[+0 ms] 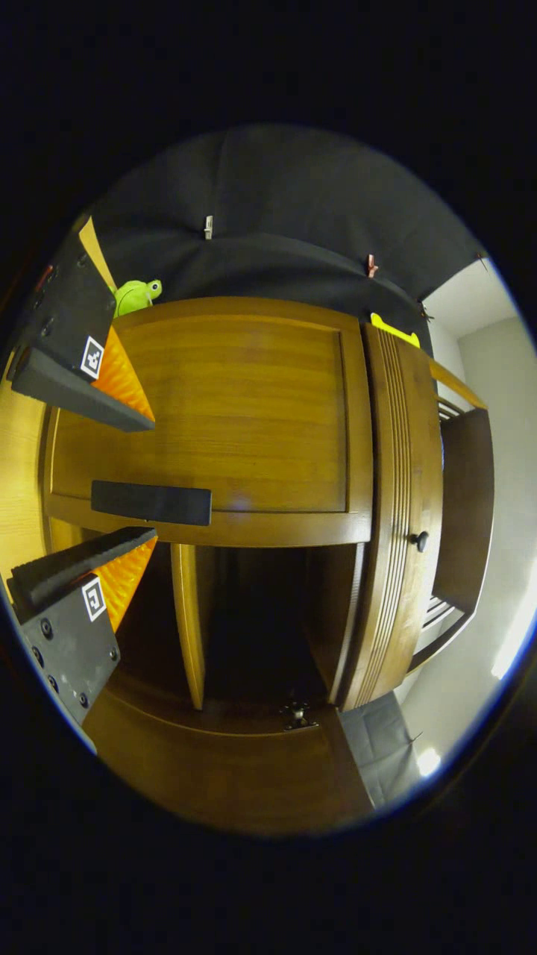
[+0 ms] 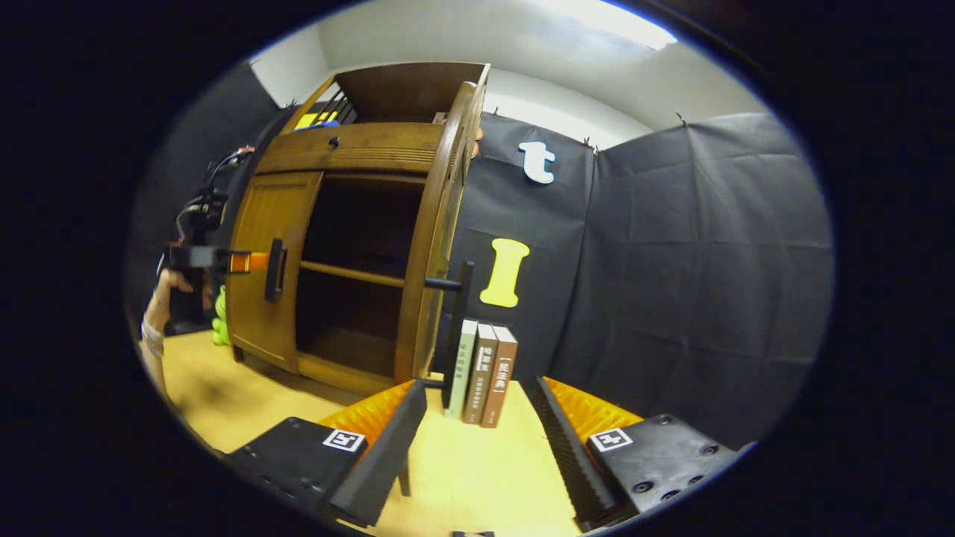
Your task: Open the right door of the double-door shoe cabinet with the right hand, and open the left door with the left hand.
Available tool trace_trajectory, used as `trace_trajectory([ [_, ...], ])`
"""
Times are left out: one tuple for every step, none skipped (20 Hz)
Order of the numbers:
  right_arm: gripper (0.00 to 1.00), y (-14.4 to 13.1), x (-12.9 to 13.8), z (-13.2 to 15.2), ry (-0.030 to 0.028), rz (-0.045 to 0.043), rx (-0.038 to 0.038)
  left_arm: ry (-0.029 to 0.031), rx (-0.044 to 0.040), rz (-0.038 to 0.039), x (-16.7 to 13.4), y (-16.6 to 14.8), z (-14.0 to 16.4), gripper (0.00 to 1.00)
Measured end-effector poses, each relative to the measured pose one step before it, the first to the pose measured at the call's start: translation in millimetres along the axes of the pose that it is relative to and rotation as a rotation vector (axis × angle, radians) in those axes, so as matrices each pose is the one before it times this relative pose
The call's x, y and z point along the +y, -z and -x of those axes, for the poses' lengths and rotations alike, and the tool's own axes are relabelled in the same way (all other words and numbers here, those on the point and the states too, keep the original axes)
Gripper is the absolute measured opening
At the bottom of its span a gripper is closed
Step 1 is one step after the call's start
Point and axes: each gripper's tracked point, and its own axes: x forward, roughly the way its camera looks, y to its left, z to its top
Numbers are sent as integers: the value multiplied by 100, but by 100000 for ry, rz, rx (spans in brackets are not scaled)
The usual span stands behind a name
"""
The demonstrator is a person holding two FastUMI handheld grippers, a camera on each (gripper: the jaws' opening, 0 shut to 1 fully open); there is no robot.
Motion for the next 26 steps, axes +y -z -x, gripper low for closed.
trace_trajectory([
  [95, 728, 245, 445, -416, -699, 1810, -147, 668, 593, -4, 94, -1016, 81],
  [95, 611, 448, 420, -1645, -2138, 1775, 721, 646, 768, -108, 8, -870, 81],
  [95, 360, 448, 353, -1307, -2297, 1543, 1562, 791, 1043, -87, 166, -594, 81],
  [95, 246, 100, 171, -199, -1503, 563, 2709, -767, 1628, -305, -282, -52, 81],
  [95, 13, -335, 48, 808, -497, -263, 1028, -2957, 1372, -128, -628, 28, 79],
  [95, -134, -262, 14, 1492, -15, -637, 806, -1779, 452, -5, -463, -450, 77],
  [95, -135, -271, 40, 1593, 276, -801, -216, 687, -386, -32, 14, -411, 77],
  [95, -170, -176, 60, 1339, 302, -844, -342, 1856, -1056, -40, 179, -451, 75],
  [95, -161, -45, 122, 817, -23, -803, -429, 1948, -1250, -66, 640, -573, 75],
  [95, -172, -18, 56, 425, -314, -679, -511, 1648, -647, -4, 336, -660, 76],
  [95, -91, -62, 81, 406, -306, -396, 203, 1655, 434, 70, 455, -635, 75],
  [95, -55, -118, 126, 651, -174, -53, 2886, 1640, 1960, -415, 375, -361, 75],
  [95, 21, -182, 96, 915, 56, 332, 2791, -2018, 3048, -554, -243, 82, 70],
  [96, 11, -100, 106, 615, 190, 408, 1995, 514, 2070, -555, 6, -267, 64],
  [95, 30, -5, 183, 437, 294, 514, -450, 310, -541, 78, 86, 374, 57],
  [95, -117, 45, 229, 303, 80, -35, -513, 78, -1785, -9, -42, -36, 50],
  [95, -125, 45, 295, 234, -134, -82, -432, 377, -2500, 18, 121, 44, 43],
  [95, -216, 159, 241, 70, -74, -92, -400, 82, -1751, 57, -198, 15, 36],
  [95, -197, 32, 286, 382, 95, -433, 95, 796, -364, -124, 135, -23, 34],
  [95, -217, -23, 273, 771, 233, -375, 989, 1288, 617, -37, -32, 152, 34],
  [95, -194, 50, 280, 513, 188, -325, 1715, 1560, 1192, -4, -42, 223, 34],
  [95, -244, 162, 316, 108, 1, -228, 2211, 1740, 1022, -51, -72, 296, 33],
  [95, -324, 332, 352, -211, -175, -396, 2248, 1160, 322, -80, -45, 275, 33],
  [95, -331, 386, 269, -374, -285, -423, 1855, 891, -608, -121, -100, 538, 33],
  [95, -335, 377, 242, -486, -212, -521, 1337, 464, -1400, 21, 232, 1011, 33],
  [95, -373, 408, 220, -518, -54, -598, 1110, 98, -1600, 59, 223, 1119, 33],
])
